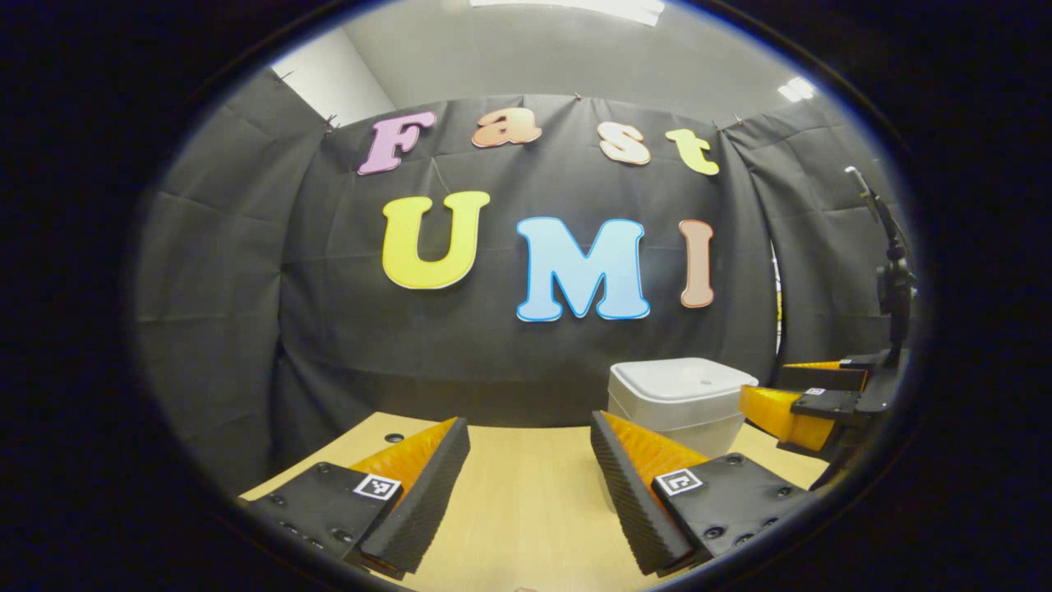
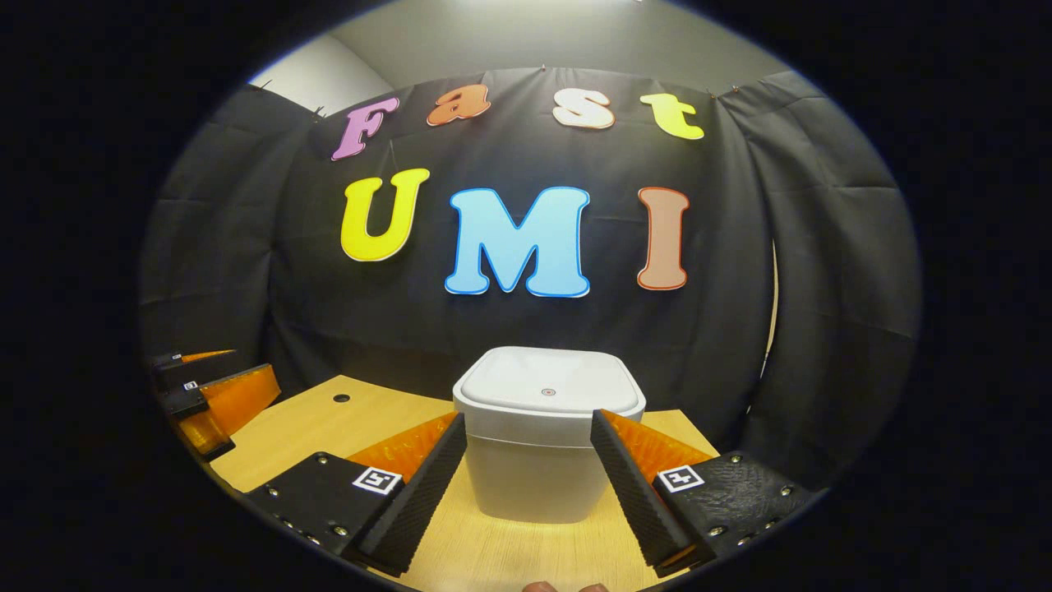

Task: Press the lid of the desktop garbage bin to open it, pick up the crumpled paper on the desktop and throw it into the bin, then pick up the pop can on the desktop and drop it into the bin, and finally close the garbage bin lid.

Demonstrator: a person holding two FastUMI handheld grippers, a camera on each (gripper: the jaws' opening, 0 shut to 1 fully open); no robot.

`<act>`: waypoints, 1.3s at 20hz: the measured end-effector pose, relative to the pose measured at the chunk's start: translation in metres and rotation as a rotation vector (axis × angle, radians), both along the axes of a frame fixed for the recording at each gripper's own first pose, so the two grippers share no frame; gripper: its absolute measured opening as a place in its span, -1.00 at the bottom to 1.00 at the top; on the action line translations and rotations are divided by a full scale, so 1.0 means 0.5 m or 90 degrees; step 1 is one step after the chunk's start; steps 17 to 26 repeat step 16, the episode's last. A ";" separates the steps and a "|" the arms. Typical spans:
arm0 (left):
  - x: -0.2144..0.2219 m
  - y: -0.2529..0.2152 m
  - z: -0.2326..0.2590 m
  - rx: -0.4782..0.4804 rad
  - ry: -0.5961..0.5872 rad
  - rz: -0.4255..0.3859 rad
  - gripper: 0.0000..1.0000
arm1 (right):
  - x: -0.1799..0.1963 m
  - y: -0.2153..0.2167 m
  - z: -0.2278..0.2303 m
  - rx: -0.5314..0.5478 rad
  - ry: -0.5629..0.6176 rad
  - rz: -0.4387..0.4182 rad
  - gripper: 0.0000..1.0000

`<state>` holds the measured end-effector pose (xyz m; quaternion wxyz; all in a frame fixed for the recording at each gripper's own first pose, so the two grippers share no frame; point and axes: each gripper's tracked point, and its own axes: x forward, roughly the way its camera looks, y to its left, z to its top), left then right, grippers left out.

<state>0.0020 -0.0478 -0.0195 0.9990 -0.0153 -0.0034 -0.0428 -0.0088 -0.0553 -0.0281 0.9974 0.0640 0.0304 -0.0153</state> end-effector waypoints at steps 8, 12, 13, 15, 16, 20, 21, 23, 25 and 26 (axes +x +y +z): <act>0.007 0.014 -0.017 -0.026 -0.012 -0.006 0.96 | -0.035 0.047 0.023 -0.036 -0.015 0.005 0.94; 0.009 0.026 -0.022 -0.011 -0.019 -0.005 0.96 | -0.047 0.066 0.023 -0.028 -0.007 0.014 0.94; 0.011 0.027 -0.020 -0.006 -0.022 -0.007 0.96 | -0.049 0.067 0.025 -0.029 -0.007 0.012 0.94; 0.013 0.026 -0.016 0.004 -0.033 -0.013 0.96 | -0.056 0.064 0.030 -0.033 -0.013 0.003 0.94; 0.013 0.022 -0.019 0.008 -0.033 -0.018 0.96 | -0.058 0.064 0.030 -0.034 -0.015 0.000 0.94; 0.013 0.022 -0.019 0.008 -0.033 -0.018 0.96 | -0.058 0.064 0.030 -0.034 -0.015 0.000 0.94; 0.013 0.022 -0.019 0.008 -0.033 -0.018 0.96 | -0.058 0.064 0.030 -0.034 -0.015 0.000 0.94; 0.013 0.022 -0.019 0.008 -0.033 -0.018 0.96 | -0.058 0.064 0.030 -0.034 -0.015 0.000 0.94; 0.013 0.022 -0.019 0.008 -0.033 -0.018 0.96 | -0.058 0.064 0.030 -0.034 -0.015 0.000 0.94; 0.013 0.022 -0.019 0.008 -0.033 -0.018 0.96 | -0.058 0.064 0.030 -0.034 -0.015 0.000 0.94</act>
